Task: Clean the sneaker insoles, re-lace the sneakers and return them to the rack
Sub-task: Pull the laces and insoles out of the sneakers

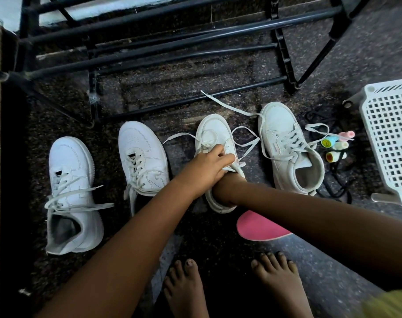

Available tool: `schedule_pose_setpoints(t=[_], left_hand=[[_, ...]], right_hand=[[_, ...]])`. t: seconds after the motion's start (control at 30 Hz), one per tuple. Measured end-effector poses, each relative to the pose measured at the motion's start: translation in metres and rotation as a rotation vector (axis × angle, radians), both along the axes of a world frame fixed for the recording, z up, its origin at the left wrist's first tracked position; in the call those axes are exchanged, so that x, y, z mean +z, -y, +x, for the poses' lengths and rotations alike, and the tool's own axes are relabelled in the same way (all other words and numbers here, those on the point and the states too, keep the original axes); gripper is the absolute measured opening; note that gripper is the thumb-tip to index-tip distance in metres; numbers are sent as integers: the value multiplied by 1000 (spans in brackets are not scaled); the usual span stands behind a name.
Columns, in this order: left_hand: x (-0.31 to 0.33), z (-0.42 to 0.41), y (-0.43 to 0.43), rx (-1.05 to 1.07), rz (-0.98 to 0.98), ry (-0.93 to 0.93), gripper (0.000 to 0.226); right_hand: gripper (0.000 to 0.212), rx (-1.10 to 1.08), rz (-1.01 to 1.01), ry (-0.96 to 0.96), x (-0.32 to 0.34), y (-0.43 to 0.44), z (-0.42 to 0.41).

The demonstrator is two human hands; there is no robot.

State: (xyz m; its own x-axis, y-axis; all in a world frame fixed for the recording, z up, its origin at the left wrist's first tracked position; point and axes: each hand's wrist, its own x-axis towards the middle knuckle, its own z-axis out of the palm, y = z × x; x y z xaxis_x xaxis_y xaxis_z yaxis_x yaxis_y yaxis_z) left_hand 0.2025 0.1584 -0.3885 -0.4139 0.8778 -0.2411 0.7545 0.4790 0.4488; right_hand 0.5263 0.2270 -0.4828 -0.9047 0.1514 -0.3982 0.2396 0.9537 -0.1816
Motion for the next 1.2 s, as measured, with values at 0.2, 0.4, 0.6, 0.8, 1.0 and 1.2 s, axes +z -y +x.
schedule_pose_setpoints(t=[0.2, 0.4, 0.6, 0.8, 1.0, 1.2], left_hand=[[-6, 0, 6, 9, 83, 35, 19], [-7, -6, 7, 43, 121, 76, 21], [-9, -3, 8, 57, 99, 96, 28], [-11, -4, 6, 62, 114, 111, 30], [-14, -8, 5, 83, 190, 189, 5], [-14, -10, 5, 135, 199, 258, 14]], right_hand=[[32, -31, -24, 79, 3, 2, -1], [32, -73, 11, 151, 14, 3, -7], [25, -14, -192, 203, 33, -10, -33], [17, 68, -373, -168, 116, -53, -241], [33, 149, -356, -215, 110, -55, -211], [33, 521, 16, 123, 115, -27, -226]])
